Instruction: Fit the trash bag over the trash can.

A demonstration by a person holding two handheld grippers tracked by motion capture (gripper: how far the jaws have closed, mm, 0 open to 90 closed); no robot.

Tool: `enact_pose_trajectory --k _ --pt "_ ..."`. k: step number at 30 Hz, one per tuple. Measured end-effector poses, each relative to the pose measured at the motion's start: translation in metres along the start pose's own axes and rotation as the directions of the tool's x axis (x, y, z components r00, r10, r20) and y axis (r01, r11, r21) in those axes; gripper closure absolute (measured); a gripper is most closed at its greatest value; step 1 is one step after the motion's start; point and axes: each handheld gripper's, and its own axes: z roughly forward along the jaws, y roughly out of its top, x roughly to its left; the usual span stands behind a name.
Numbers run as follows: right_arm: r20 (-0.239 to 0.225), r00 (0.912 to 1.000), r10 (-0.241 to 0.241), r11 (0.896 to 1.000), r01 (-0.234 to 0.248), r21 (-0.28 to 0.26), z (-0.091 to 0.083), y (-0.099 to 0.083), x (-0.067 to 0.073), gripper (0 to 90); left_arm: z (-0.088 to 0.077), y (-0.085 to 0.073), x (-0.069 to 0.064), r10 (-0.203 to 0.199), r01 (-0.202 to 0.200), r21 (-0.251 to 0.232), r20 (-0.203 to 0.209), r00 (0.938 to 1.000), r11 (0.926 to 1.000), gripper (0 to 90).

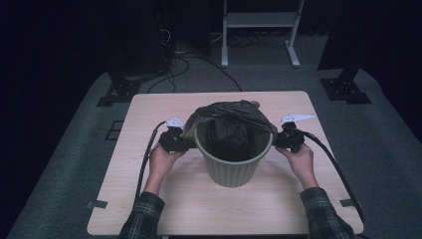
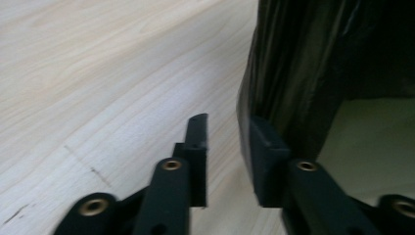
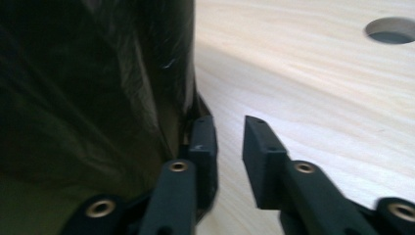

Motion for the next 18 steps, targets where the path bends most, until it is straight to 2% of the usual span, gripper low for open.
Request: enact_pose_trajectory --k 2,6,10,14,18 --pt "0.004 1.0000 0.006 1.000 -0.006 -0.022 -0.009 0.001 -0.003 69.6 -0.007 -0.002 -0.001 -0.003 0.003 -0.014 0.010 0.9999 0.9999 57.4" --pt "0.013 0.9999 0.006 0.998 -0.005 -0.066 -0.031 0.004 -0.006 64.0 -0.023 -0.007 -0.006 0.024 -0.024 -0.011 0.009 0.9997 0.9997 47.0" --pt "0.016 0.9998 0.015 0.992 -0.013 -0.127 -0.058 0.001 -0.009 61.8 -0.044 -0.016 -0.011 0.038 -0.037 -0.044 0.022 0.9990 0.9983 37.1" --pt "-0.005 0.9998 0.021 0.978 -0.022 -0.208 -0.087 0.001 -0.008 61.1 -0.066 -0.025 -0.020 0.052 -0.050 -0.089 0.026 0.9983 0.9948 33.8" --pt "-0.054 0.9984 -0.016 0.962 0.000 -0.274 -0.106 0.014 0.006 57.1 -0.077 -0.033 -0.027 0.058 -0.052 -0.128 0.039 0.9976 0.9904 33.8"
